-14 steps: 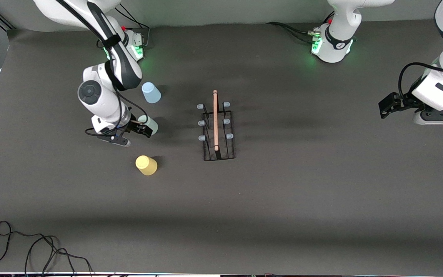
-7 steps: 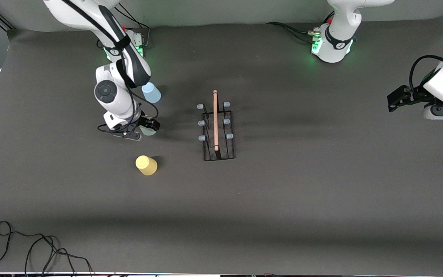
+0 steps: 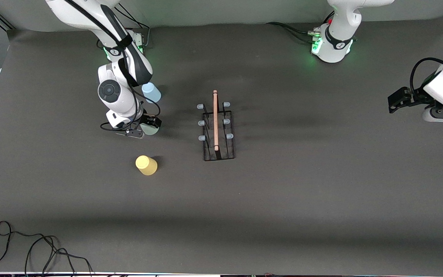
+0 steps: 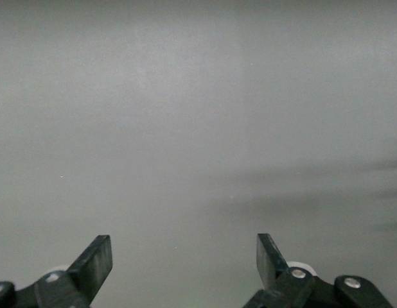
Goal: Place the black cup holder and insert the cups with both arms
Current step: 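Close the right gripper on the green cup and lift it, then carry the green cup with the right gripper over the wire holder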
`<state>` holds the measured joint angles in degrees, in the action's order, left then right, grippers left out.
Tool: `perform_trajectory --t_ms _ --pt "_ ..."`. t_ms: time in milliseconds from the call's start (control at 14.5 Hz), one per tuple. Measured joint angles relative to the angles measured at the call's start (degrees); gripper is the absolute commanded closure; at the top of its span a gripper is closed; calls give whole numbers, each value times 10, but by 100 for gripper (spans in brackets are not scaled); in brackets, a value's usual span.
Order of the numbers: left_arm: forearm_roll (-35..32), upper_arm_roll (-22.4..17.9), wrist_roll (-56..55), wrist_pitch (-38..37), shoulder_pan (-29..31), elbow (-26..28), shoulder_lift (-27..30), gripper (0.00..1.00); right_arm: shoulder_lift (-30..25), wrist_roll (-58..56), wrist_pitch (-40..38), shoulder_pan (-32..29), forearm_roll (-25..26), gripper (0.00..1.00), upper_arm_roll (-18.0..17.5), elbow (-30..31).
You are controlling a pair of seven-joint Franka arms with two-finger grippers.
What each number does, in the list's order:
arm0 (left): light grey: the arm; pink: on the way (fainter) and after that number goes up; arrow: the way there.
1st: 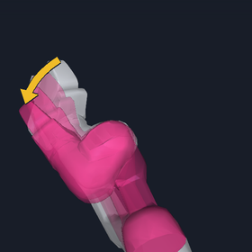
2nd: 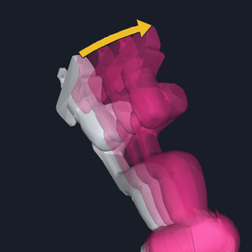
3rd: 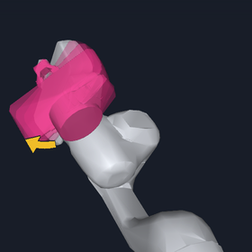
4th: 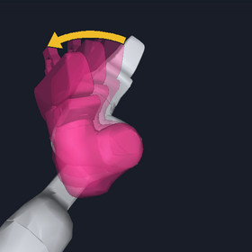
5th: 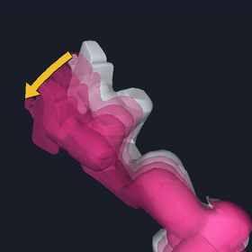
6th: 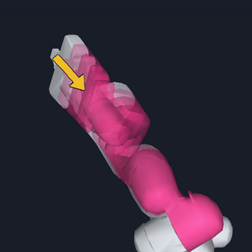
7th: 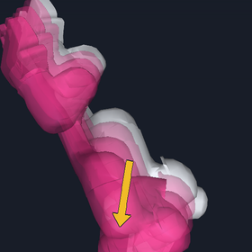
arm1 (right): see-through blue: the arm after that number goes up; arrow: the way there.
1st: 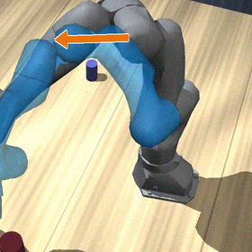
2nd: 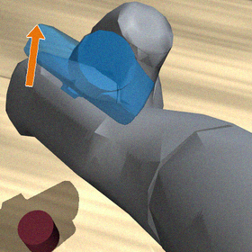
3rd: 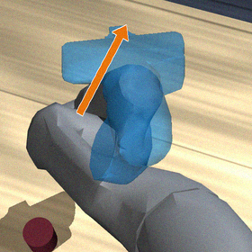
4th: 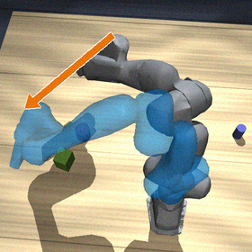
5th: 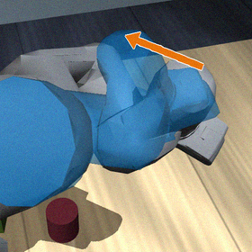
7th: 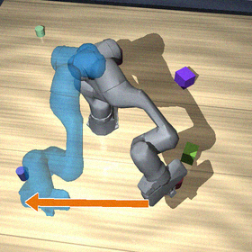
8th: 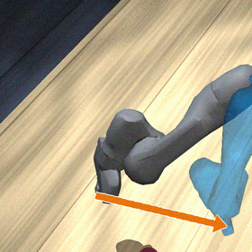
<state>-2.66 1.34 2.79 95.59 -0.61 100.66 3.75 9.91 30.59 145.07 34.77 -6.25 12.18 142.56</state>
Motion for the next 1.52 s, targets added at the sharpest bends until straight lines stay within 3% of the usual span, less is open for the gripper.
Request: perform_trajectory --t_ms 69,208,277,623,830,1245,1522 --pt "0 -3 5 -1 3 0 0 0 0 0 -9 0 0 9 0 0" --pt "1 -4 9 -2 7 0 -1 0 -2 0 -15 1 0 78 0 0" --pt "2 -4 9 -2 7 0 -1 0 -3 0 -16 1 0 92 0 0" --pt "42 -4 9 -8 7 -29 -17 0 -23 0 -22 2 0 96 0 -3" --pt "13 0 9 -26 6 -41 -30 0 -58 18 -65 2 -2 96 0 -21" --pt "5 3 9 -21 5 -48 -33 0 -115 104 -260 16 -2 96 0 -159" --pt "5 3 9 -22 5 -48 -34 0 -109 210 -303 81 -12 96 -2 -236"
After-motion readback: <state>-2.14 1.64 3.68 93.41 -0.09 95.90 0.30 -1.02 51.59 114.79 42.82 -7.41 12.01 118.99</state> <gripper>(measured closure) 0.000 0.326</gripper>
